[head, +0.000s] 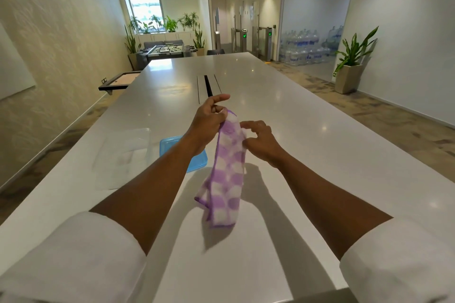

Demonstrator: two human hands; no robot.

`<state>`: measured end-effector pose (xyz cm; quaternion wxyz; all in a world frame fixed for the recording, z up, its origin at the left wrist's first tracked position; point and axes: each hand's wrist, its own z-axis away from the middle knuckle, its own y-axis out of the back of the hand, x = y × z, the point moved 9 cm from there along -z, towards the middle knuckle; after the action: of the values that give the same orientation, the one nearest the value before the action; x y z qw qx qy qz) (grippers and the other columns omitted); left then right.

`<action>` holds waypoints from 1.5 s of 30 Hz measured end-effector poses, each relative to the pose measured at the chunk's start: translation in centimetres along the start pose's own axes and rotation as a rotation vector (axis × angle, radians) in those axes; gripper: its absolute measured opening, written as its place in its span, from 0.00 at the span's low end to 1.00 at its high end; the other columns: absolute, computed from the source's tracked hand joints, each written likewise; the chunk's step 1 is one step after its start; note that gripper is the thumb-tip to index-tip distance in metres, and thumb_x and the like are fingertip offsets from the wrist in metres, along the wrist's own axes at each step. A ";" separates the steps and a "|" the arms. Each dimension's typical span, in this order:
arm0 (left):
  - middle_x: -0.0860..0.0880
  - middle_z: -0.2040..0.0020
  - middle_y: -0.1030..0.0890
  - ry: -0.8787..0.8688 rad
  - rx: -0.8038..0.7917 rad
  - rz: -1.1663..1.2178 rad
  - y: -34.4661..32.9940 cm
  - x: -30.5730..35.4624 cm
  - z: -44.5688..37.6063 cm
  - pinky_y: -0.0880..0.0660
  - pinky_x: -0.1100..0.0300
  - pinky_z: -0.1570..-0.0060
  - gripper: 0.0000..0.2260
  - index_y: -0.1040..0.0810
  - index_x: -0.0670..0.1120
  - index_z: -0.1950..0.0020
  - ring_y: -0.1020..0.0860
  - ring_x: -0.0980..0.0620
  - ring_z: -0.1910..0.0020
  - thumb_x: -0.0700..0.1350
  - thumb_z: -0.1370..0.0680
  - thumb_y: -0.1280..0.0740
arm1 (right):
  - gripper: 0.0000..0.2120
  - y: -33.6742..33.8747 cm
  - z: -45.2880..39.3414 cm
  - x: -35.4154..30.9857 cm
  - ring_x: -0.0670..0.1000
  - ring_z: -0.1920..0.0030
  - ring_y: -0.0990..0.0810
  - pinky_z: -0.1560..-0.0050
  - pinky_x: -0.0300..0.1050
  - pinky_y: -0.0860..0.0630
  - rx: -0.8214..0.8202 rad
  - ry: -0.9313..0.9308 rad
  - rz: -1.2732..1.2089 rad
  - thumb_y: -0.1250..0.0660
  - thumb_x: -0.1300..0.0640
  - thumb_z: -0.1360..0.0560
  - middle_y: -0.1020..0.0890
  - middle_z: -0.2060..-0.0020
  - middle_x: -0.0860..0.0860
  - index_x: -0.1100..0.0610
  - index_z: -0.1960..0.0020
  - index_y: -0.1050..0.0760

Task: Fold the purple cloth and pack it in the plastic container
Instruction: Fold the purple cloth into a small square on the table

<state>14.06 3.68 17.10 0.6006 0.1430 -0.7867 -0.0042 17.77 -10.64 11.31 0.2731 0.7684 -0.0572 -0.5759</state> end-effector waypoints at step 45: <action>0.46 0.58 0.17 0.273 -0.242 -0.272 5.5 -6.9 2.9 0.21 0.67 0.61 0.07 0.18 0.46 0.50 0.18 0.59 0.64 0.35 0.21 0.33 | 0.08 5.4 -0.1 1.3 0.44 0.68 0.26 0.64 0.39 0.29 0.041 0.033 0.018 0.35 0.64 0.27 0.21 0.67 0.50 0.56 0.63 0.21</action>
<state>11.78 10.09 10.74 0.7083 0.1738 -0.6652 -0.1602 19.56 -15.68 12.89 0.2634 0.7828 -0.0714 -0.5593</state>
